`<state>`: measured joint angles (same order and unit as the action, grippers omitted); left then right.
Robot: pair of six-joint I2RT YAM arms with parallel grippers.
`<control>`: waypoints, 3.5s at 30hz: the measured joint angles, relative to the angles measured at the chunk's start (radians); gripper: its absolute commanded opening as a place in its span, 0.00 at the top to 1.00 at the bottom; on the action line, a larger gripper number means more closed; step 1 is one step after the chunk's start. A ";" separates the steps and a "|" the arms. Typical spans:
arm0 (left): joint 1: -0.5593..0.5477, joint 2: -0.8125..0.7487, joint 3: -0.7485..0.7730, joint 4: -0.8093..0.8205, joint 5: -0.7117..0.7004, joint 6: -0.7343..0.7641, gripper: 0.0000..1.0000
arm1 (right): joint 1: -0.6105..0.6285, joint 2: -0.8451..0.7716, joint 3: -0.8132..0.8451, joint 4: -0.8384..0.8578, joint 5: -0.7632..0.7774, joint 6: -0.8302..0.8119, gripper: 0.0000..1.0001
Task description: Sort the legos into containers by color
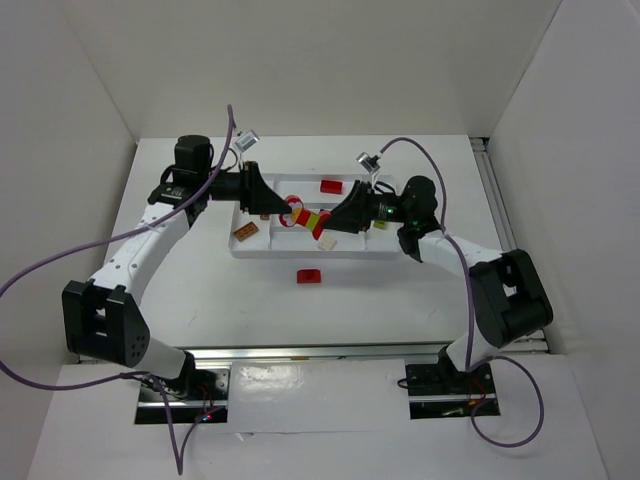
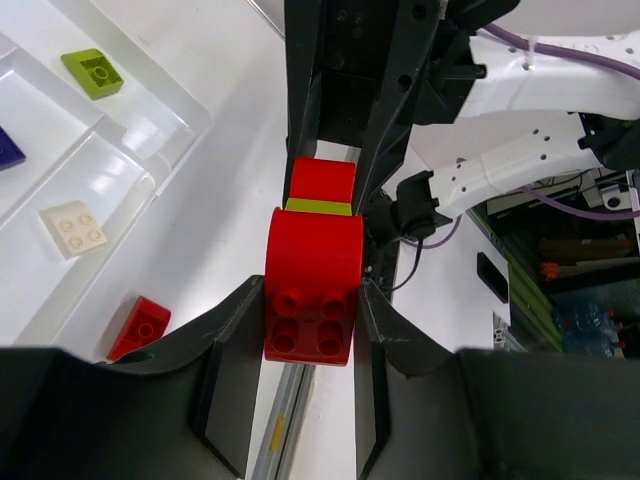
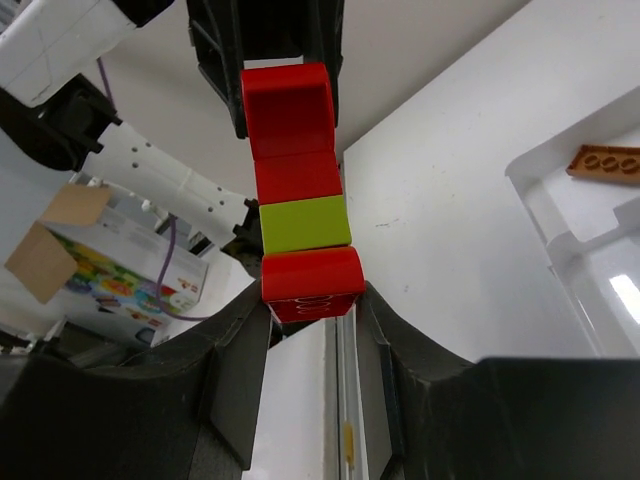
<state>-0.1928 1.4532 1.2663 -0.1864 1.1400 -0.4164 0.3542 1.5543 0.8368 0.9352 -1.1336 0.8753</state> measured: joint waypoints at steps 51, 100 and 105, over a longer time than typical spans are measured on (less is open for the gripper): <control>0.143 -0.111 -0.015 -0.389 -0.792 -0.032 1.00 | 0.117 0.755 1.028 -1.083 1.075 -0.432 0.26; 0.071 -0.015 0.006 -0.198 -0.095 -0.028 1.00 | 0.130 0.205 0.241 -0.122 -0.013 -0.081 0.62; 0.072 -0.014 0.010 -0.195 -0.091 -0.026 1.00 | 0.129 0.221 0.241 -0.068 -0.023 -0.019 0.82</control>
<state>-0.1204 1.4387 1.2766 -0.3813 1.0492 -0.4423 0.4835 1.7752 1.0779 0.8673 -1.1561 0.8562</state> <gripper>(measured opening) 0.458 0.487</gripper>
